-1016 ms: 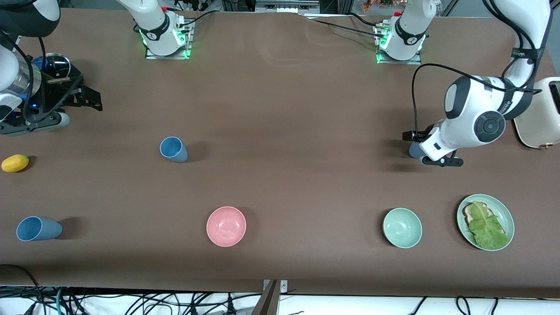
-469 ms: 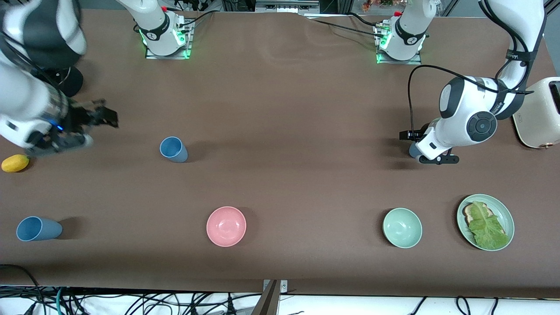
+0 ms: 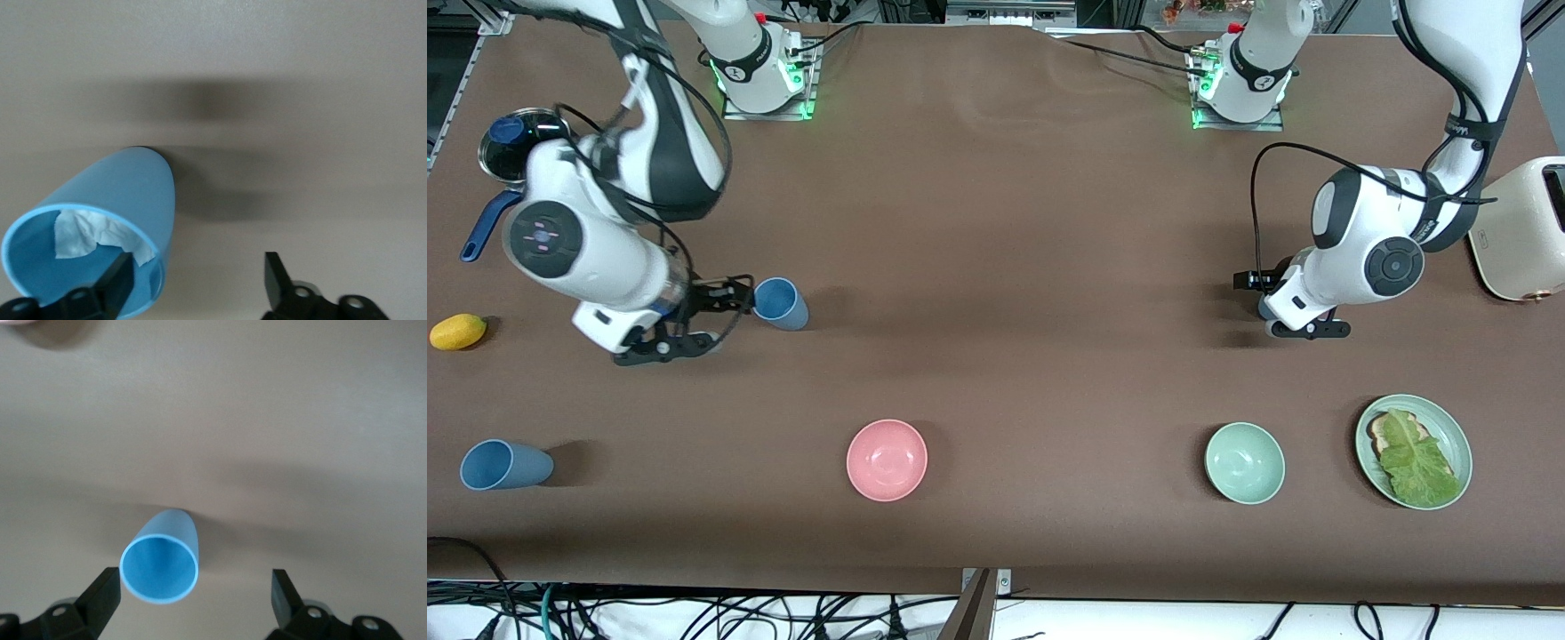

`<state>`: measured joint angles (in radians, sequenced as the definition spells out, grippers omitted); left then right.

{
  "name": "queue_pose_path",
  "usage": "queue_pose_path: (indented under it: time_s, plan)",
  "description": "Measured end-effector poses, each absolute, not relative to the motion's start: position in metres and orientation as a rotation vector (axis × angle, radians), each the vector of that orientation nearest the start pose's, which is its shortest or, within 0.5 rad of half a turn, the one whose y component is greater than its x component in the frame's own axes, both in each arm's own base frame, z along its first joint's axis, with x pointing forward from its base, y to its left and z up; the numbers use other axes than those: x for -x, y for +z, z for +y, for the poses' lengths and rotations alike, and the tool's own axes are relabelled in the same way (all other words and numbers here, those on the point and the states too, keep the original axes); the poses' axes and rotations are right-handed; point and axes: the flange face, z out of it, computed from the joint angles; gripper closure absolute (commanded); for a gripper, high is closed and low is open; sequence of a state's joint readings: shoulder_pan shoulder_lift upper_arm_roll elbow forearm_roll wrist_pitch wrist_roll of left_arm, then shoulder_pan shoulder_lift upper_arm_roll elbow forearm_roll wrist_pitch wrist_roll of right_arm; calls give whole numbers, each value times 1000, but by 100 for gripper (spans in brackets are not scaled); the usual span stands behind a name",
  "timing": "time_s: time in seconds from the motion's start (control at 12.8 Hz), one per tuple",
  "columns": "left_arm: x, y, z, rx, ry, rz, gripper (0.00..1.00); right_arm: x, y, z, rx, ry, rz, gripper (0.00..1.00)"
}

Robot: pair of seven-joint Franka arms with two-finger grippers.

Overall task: Stack blue cups with both arms
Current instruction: 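Reach the right gripper to the other blue cup and grasp it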

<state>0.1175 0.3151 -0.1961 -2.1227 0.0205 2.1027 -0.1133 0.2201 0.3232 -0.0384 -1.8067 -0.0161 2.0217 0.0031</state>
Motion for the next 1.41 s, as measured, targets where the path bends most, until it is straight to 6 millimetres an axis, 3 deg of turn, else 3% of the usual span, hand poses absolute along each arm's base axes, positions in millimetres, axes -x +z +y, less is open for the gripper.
queue_pose_path:
  time_s: [0.08,0.47,0.94,1.09,1.25,1.41]
  plan:
    - [-534,240,-41,3112,525,-33,97,-608,340,112,3160,167,-297,0]
    - [-538,237,-34,3111,528,-56,100,-575,278,104,3159,212,-296,0]
    - [-551,251,-35,3110,508,-76,100,-561,266,98,3159,243,-287,2]
    - [-556,261,-47,3101,516,-95,100,-561,259,97,3160,216,-285,11]
    - [-558,269,-80,3113,518,-137,100,-561,250,97,3163,210,-267,39]
    - [-552,275,-139,3125,526,-214,100,-564,252,97,3165,195,-260,70]
